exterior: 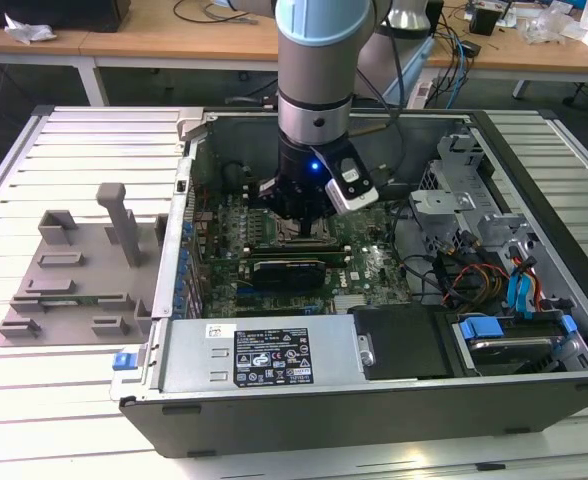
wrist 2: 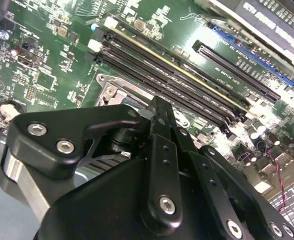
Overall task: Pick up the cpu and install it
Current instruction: 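Install the second cpu locking lever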
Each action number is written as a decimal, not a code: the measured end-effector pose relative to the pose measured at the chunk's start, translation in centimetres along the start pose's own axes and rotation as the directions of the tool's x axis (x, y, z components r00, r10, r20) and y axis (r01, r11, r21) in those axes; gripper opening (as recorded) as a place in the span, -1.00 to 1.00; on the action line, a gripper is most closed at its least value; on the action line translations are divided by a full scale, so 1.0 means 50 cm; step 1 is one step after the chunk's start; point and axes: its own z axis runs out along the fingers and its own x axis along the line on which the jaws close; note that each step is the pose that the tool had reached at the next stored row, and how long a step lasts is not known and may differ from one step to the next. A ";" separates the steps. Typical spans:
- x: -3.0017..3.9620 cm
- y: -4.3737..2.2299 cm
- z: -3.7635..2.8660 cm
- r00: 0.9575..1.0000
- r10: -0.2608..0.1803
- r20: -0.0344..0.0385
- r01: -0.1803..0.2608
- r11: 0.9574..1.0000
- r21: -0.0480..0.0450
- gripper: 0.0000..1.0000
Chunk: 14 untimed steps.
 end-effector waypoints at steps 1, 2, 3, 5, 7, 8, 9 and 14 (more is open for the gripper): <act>0.004 0.000 0.001 1.000 0.000 0.000 0.000 1.000 0.000 -0.79; 0.004 0.000 0.002 1.000 0.000 0.000 0.000 1.000 0.000 -0.79; 0.005 0.000 0.003 1.000 0.000 0.000 0.000 1.000 0.000 -0.79; 0.007 0.000 0.005 1.000 0.000 0.000 0.000 1.000 0.000 -0.79; 0.008 0.000 0.008 1.000 0.000 0.000 0.000 1.000 0.000 -0.79; 0.009 0.000 0.008 1.000 0.000 0.000 0.000 1.000 0.000 -0.79; 0.010 0.000 0.010 1.000 0.000 0.000 0.000 1.000 0.000 -0.79; 0.015 0.000 0.020 1.000 0.000 0.000 0.000 1.000 0.000 -0.79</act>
